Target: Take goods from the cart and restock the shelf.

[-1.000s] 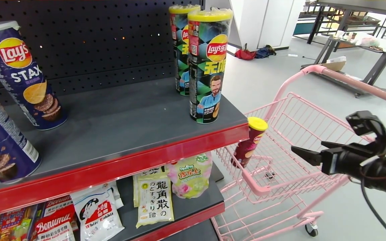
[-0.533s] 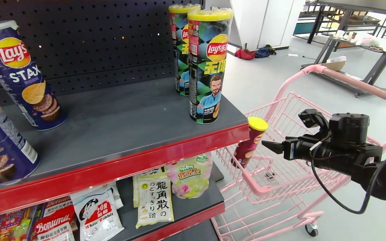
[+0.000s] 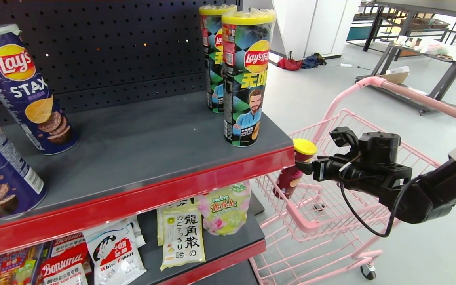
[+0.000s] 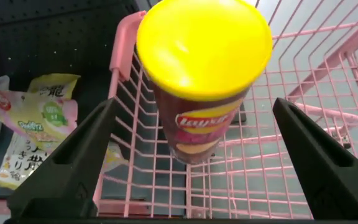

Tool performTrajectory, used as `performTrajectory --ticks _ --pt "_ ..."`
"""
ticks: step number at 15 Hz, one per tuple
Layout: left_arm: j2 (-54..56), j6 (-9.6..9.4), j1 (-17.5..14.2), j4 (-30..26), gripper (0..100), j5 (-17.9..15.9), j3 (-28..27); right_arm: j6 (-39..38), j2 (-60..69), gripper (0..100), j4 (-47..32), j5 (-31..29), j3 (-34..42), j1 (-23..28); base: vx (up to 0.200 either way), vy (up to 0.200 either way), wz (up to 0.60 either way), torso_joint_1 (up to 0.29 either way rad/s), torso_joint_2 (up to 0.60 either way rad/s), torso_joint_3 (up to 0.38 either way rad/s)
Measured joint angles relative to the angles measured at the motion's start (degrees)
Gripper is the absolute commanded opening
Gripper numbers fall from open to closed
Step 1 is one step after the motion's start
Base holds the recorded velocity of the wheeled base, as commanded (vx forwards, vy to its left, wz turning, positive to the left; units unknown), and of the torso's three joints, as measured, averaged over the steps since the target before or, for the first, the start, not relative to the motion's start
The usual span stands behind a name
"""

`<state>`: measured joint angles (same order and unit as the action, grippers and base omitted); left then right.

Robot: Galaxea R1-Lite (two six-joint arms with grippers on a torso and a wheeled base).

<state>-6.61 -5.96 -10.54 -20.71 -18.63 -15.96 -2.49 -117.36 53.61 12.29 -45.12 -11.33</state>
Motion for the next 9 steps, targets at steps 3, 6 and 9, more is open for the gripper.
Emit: performTrajectory --ticks 3,6,9 --pt "0.2 0.05 0.0 -0.7 100 0.6 0.1 -0.2 -3.2 100 0.2 0.0 -2.7 -0.2 0.000 0.000 0.00 0.000 0.00 0.000" --pt "0.4 0.00 0.0 -1.4 100 1.4 0.1 -2.3 -6.1 100 0.1 0.1 -6.6 -0.2 0.000 0.000 0.00 0.000 0.00 0.000" --pt "0.5 -0.06 0.0 -1.5 100 1.5 0.1 -2.8 -8.7 100 0.2 0.0 -9.2 -0.2 0.000 0.000 0.00 0.000 0.00 0.000"
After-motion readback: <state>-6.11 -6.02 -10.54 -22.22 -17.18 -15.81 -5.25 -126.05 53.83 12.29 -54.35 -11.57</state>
